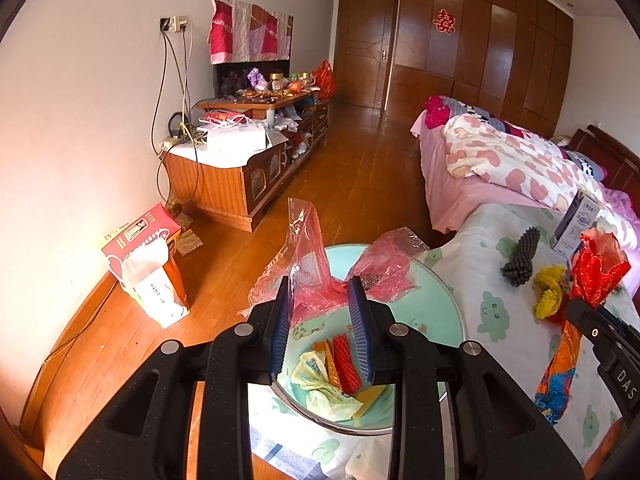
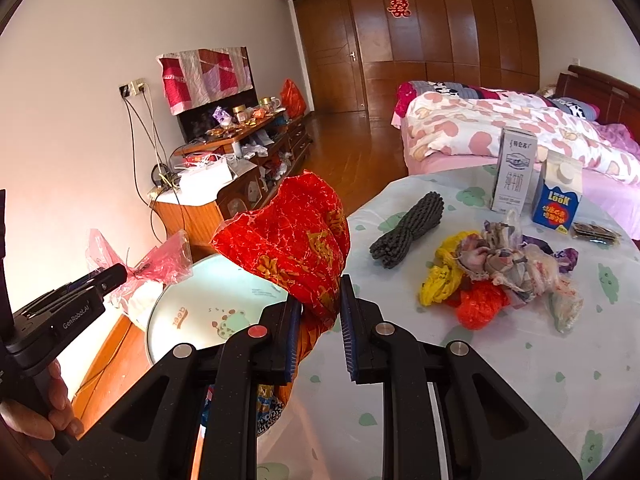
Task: Collect trash
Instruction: 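Open the left gripper to drop the pink bag into the bin, then move the red wrapper over the bin and open the right gripper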
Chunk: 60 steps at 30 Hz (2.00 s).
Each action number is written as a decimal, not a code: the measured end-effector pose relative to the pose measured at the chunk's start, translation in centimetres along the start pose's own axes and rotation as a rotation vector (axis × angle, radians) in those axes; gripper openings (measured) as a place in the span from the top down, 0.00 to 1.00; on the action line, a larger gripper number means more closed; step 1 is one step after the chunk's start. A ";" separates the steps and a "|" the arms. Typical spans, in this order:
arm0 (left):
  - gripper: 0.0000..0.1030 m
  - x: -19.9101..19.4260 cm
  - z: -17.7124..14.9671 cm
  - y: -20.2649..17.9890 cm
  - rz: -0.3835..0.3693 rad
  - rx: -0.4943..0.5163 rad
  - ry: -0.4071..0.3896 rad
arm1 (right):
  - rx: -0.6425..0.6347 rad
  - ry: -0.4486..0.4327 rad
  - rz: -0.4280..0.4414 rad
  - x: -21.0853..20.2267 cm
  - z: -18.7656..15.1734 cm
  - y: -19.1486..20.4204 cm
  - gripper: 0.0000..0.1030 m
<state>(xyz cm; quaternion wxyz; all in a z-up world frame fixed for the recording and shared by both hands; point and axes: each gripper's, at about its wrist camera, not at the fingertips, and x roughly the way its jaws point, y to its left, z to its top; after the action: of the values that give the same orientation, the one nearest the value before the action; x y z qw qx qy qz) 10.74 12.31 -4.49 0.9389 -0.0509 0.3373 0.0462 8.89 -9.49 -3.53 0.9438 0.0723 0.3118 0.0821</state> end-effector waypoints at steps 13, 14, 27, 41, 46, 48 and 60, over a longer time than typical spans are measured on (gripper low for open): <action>0.72 3.7 -1.5 0.3 0.042 0.009 0.080 | -0.019 0.047 0.027 2.0 -0.6 1.7 0.81; 0.72 3.8 -1.6 0.3 0.044 0.011 0.082 | -0.019 0.049 0.027 2.0 -0.7 1.7 0.81; 0.55 4.5 -1.8 0.5 0.071 0.026 0.093 | -0.015 0.060 0.028 2.4 -0.8 1.8 0.81; 0.34 2.4 -0.4 2.5 0.172 -0.006 0.031 | -0.100 0.078 0.020 6.0 0.1 4.3 0.81; 0.34 2.2 -0.3 2.9 0.178 -0.014 0.031 | -0.137 0.118 0.015 8.5 0.3 5.4 0.80; 0.34 2.3 -0.3 2.9 0.179 -0.016 0.033 | -0.144 0.129 0.014 9.2 0.3 5.7 0.79; 0.32 2.0 -0.4 2.5 0.177 -0.009 0.026 | -0.083 0.087 0.027 8.6 0.5 4.9 0.45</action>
<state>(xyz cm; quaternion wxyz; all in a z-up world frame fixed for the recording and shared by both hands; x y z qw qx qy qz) 11.78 14.82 -6.22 0.9264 -0.0258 0.3526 0.1297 15.48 -3.01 -7.22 0.9303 0.0333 0.3480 0.1106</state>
